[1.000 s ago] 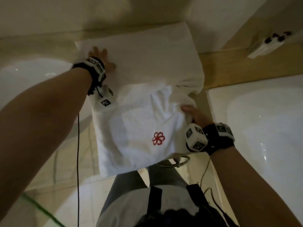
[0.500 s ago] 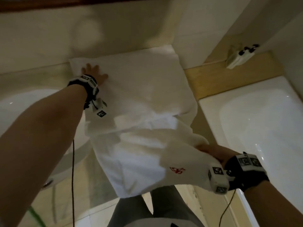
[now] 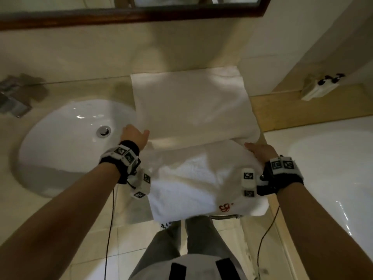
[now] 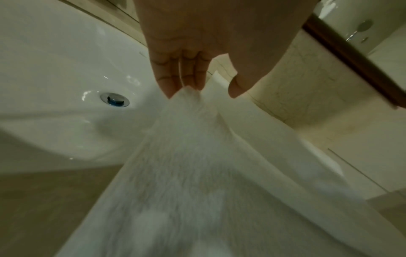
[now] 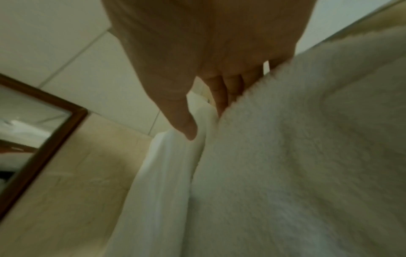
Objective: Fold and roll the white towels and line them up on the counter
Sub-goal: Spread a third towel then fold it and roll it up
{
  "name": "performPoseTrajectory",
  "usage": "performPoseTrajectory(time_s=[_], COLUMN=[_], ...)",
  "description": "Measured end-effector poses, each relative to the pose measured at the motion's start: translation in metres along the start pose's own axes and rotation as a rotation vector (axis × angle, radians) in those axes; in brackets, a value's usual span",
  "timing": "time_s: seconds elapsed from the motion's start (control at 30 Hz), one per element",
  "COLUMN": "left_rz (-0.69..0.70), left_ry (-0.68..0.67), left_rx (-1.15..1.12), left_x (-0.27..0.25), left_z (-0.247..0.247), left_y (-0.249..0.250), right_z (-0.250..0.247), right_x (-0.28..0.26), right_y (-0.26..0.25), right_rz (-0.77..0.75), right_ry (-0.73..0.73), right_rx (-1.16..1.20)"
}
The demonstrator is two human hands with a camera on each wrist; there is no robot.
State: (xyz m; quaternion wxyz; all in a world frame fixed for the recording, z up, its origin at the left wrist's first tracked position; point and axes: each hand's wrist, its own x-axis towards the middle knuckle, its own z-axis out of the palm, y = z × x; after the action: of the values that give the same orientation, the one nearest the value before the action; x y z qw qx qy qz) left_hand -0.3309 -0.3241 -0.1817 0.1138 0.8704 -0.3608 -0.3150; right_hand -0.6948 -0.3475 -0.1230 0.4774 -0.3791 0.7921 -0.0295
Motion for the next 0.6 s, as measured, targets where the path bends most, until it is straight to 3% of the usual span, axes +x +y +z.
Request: performPoseTrajectory(time_s=[0.07, 0.13, 0.2, 0.33, 0.43, 0.6], left_rz=[-0.037, -0.078, -0.080, 0.018, -0.015, -0.012], left_ry=[-0.043, -0.092, -0.137, -0.168, -0.107, -0.058], left_rx=[-0.031, -0.047, -0.086, -0.028, -0.055, -0.149], left_x=[-0.017, -0.031, -0.043, -0.051, -0.049, -0.050], left_z=[0.005, 0.011, 0.014, 0.013, 0.011, 0.019], left_y=[-0.008, -0.016, -0.023, -0.028, -0.024, -0.019], right_z=[0.003, 0.007, 0.010, 0.010, 0.008, 0.014], right_x=[0.038, 0.119, 0.171, 0.052, 0.034, 0.040], right_y=[0.018, 0.054, 0.075, 0.029, 0.014, 0.008], right_rz=[-0.110, -0.122, -0.121, -0.154, -0.141, -0.135], right_ry=[0.002, 0.027, 0.022, 0.086, 0.159, 0.164], right_rx=[-0.330, -0.629, -0.689, -0.264, -0.102, -0.110])
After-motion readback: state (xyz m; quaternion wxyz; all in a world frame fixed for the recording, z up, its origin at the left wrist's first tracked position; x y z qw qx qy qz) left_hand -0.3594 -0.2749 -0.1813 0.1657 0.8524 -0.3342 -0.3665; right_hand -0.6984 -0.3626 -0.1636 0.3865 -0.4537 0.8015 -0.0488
